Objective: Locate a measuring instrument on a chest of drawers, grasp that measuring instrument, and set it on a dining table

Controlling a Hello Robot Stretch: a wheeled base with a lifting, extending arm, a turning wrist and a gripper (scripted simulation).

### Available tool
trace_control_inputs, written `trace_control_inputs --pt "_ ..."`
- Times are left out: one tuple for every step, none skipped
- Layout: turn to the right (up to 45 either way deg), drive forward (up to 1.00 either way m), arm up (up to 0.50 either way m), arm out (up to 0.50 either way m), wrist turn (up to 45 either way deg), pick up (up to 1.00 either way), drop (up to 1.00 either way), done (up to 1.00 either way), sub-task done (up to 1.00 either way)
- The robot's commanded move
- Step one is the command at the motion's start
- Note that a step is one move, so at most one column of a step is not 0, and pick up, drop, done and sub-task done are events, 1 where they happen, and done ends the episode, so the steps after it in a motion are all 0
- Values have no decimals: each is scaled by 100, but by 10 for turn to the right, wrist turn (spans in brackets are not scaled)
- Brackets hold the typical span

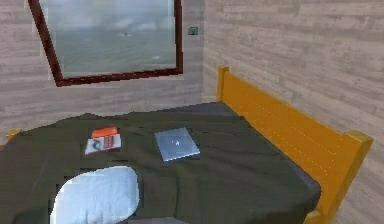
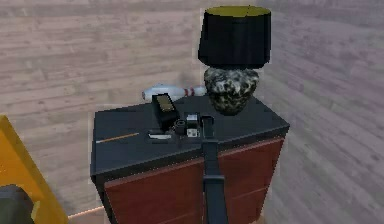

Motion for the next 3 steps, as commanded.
trace_control_inputs --pt "0 0 0 0 0 100 0 0 0" --pt "0 0 10 0 0 0 0 0 0" --pt "0 0 14 0 0 0 0 0 0"
